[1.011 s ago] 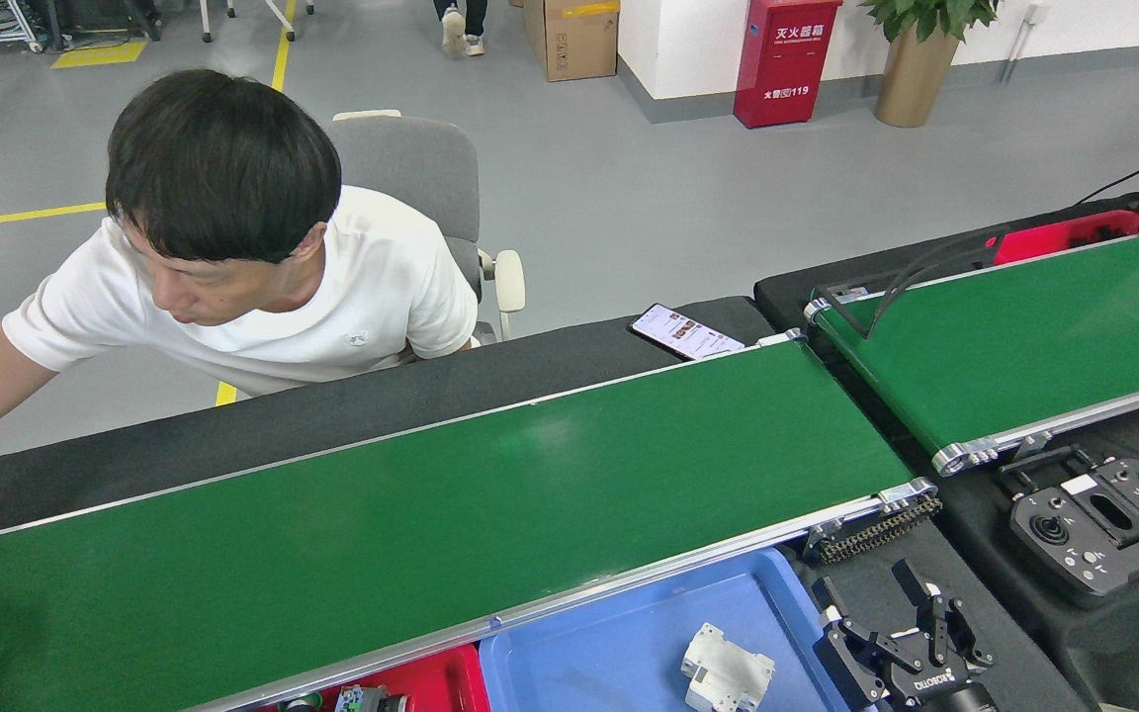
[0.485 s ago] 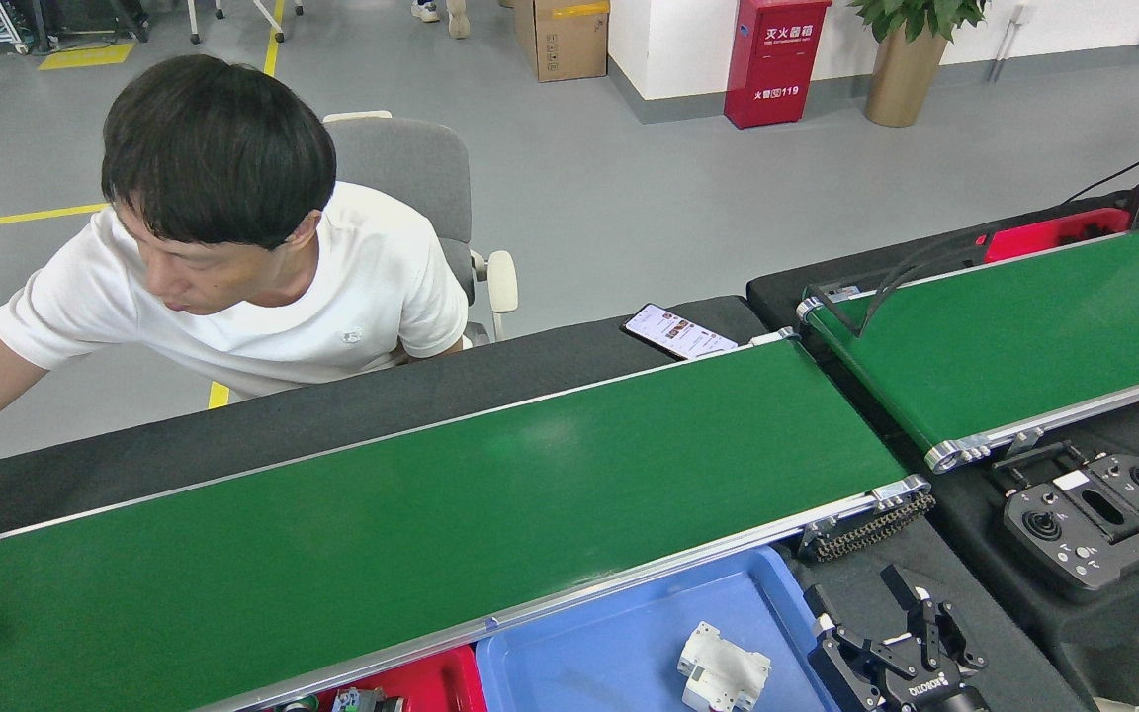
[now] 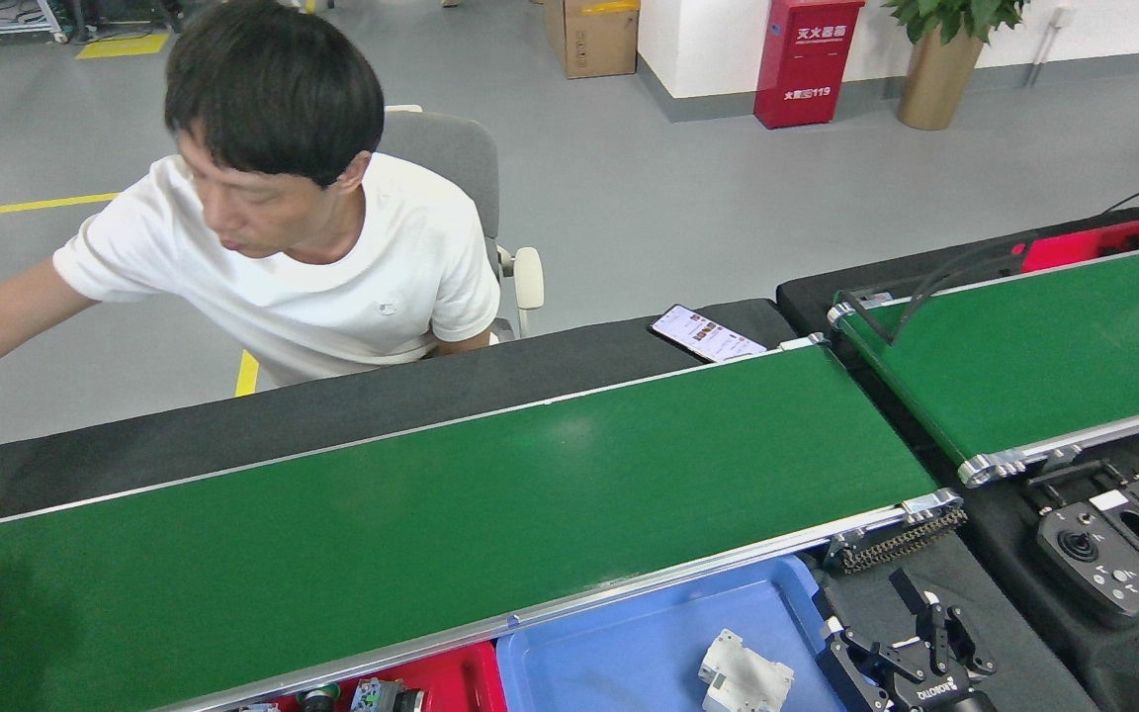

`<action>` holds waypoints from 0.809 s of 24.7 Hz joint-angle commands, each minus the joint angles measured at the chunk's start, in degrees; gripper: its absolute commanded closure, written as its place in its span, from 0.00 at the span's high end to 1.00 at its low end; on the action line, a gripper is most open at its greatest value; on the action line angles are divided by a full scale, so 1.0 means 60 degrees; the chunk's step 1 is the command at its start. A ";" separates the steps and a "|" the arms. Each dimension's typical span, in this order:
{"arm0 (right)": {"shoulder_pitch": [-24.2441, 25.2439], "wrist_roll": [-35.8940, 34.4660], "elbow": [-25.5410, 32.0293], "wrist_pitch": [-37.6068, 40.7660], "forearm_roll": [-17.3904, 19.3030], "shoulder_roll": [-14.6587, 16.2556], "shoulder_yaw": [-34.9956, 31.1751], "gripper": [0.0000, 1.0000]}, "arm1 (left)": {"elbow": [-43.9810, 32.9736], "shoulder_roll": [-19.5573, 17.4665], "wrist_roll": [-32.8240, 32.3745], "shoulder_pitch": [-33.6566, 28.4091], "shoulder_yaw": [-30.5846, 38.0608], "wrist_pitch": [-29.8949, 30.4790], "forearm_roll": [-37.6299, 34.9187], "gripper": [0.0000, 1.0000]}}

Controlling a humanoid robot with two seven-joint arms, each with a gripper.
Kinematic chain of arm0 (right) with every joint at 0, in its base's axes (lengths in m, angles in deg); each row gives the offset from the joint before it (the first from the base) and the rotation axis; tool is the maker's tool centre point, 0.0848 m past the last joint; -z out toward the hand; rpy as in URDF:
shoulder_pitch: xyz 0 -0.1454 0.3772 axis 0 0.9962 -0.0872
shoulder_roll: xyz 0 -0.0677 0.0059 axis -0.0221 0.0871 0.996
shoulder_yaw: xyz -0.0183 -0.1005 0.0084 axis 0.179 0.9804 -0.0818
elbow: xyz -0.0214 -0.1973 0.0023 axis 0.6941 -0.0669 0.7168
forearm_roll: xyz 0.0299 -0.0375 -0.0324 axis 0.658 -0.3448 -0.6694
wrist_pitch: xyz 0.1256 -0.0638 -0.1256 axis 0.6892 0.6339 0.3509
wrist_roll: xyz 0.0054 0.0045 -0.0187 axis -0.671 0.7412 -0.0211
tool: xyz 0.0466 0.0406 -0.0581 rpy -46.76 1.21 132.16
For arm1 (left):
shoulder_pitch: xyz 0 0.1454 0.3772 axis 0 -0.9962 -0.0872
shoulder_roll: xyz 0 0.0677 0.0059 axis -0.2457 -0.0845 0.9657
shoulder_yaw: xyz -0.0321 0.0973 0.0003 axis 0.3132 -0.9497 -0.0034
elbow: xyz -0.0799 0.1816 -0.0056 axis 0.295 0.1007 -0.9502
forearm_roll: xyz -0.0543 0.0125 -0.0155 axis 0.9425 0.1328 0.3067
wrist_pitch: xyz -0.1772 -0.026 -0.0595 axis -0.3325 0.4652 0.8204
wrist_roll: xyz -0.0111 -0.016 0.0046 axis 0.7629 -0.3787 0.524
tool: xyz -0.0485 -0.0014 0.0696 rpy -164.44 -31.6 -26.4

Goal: Pick switch part from conveyor to tray

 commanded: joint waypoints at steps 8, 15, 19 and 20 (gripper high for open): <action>0.0255 -0.0043 0.0053 -0.0003 0.0094 0.0017 -0.1503 1.00 | -0.5605 0.0992 -0.0016 -0.2187 -0.1921 0.1687 -0.1150 0.06; 0.0725 -0.0043 -0.0079 0.0012 0.0109 0.0032 -0.2221 1.00 | -0.6178 0.1270 0.0086 -0.2128 -0.4632 0.2259 -0.3026 0.07; 0.0725 -0.0043 -0.0328 0.0012 0.0109 0.0046 -0.2295 1.00 | -0.6163 0.1534 0.0101 -0.2201 -0.5013 0.2259 -0.4036 0.13; 0.0725 -0.0043 -0.0328 0.0012 0.0124 0.0046 -0.2295 1.00 | -0.6163 0.1549 0.0101 -0.2230 -0.5042 0.2259 -0.4095 0.16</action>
